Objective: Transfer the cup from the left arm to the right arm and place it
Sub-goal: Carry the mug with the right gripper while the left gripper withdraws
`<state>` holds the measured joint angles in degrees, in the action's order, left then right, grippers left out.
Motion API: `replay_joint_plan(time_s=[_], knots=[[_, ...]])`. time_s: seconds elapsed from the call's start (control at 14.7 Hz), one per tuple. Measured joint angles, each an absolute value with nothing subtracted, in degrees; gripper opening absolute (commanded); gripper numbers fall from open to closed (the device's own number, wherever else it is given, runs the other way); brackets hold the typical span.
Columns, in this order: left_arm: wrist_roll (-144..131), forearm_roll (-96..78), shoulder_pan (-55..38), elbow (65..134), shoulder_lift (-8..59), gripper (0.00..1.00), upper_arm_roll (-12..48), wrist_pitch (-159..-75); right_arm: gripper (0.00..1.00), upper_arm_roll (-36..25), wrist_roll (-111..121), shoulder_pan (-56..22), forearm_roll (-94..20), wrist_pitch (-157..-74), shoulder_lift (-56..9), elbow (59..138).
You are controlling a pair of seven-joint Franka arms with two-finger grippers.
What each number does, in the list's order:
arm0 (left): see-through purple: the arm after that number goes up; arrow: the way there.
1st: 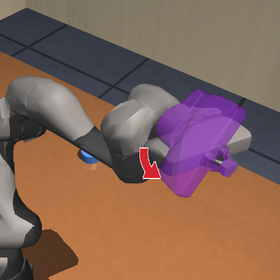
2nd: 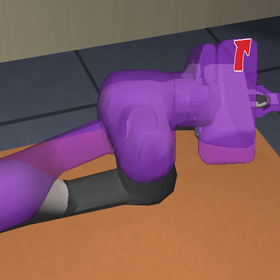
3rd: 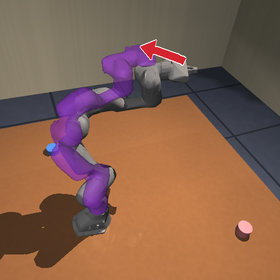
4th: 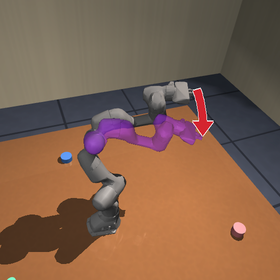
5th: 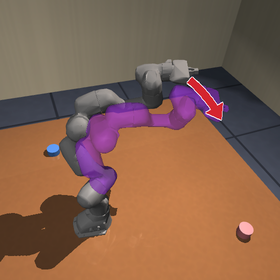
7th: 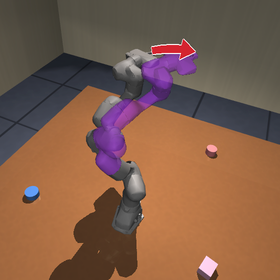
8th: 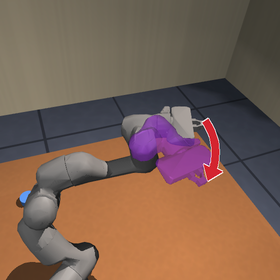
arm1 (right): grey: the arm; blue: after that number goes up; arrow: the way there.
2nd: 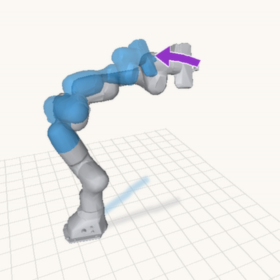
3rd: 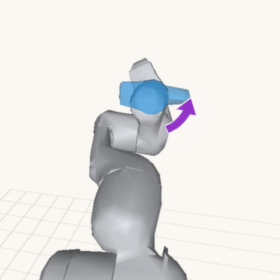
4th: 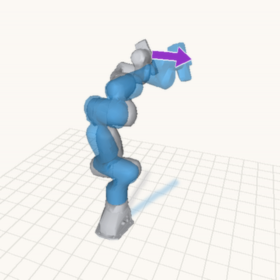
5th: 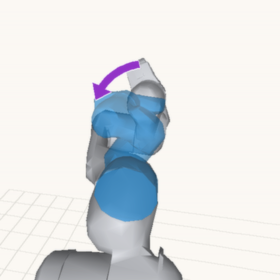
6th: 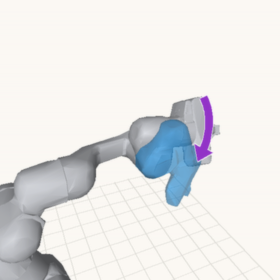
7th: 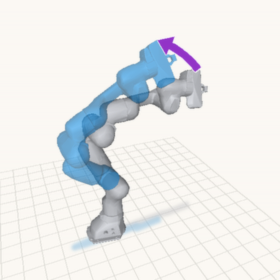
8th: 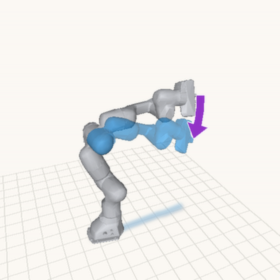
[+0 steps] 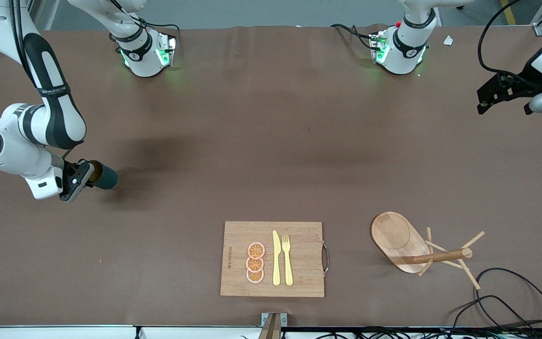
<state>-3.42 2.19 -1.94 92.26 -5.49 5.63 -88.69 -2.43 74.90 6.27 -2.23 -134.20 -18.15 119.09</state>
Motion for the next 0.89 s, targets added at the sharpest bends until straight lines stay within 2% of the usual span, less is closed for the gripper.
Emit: replay_joint_plan(time_s=[0.27,0.89], knots=[[-3.7,2.2,-2.5,95.0,-7.3,1.0,6.4,-90.5,0.02,-2.4,76.7,6.3,-2.2,-134.3,-18.2,119.1],[-3.7,2.2,-1.6,94.3,-6.2,1.0,5.8,-90.5,0.03,-1.9,79.7,6.3,-2.2,-136.1,-18.5,119.7]])
